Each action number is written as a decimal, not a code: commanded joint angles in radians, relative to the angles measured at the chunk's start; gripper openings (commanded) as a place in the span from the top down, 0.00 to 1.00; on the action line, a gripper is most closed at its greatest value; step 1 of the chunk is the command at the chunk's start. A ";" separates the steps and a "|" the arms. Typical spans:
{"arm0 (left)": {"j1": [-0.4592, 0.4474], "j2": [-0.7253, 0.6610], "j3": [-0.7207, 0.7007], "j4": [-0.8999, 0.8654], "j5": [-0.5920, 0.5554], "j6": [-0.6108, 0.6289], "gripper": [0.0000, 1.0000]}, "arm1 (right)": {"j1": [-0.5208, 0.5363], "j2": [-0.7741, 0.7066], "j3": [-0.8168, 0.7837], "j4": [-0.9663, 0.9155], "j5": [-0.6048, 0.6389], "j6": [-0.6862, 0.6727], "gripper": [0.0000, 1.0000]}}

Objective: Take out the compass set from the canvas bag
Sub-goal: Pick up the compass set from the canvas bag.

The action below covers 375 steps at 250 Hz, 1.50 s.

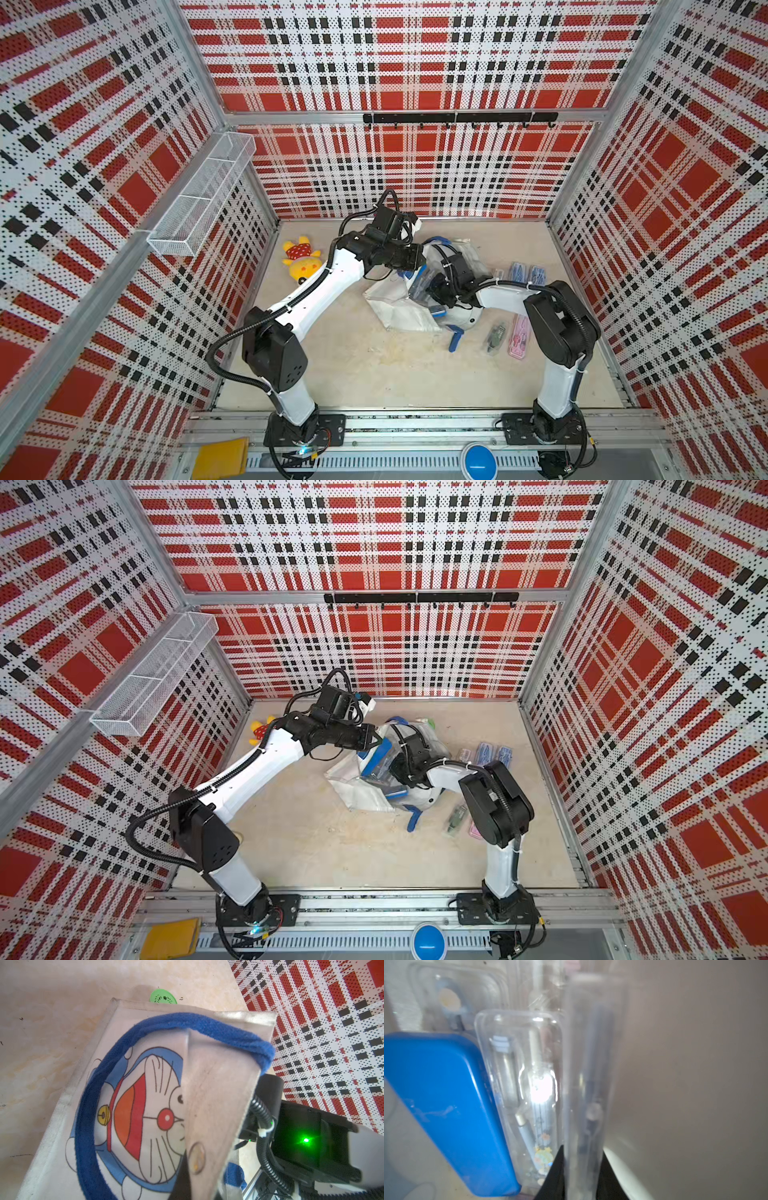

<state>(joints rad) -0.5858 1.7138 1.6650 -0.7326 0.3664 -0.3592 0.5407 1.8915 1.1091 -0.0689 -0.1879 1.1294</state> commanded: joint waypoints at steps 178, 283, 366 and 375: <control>0.070 -0.115 -0.037 0.009 0.064 0.005 1.00 | 0.031 -0.248 -0.064 0.125 -0.051 -0.029 0.88; 0.119 -0.109 0.052 -0.095 0.042 0.034 1.00 | 0.042 -0.381 -0.062 -0.001 -0.104 -0.128 0.88; 0.177 -0.133 0.112 -0.224 0.113 0.049 1.00 | 0.097 -0.365 -0.013 -0.038 -0.140 -0.126 0.87; 0.181 -0.137 0.096 -0.231 0.113 0.048 1.00 | 0.105 -0.354 -0.004 -0.034 -0.144 -0.123 0.87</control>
<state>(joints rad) -0.4149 1.6447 1.7267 -0.9611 0.4091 -0.3244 0.6201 1.5188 1.0531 -0.1341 -0.3199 1.0122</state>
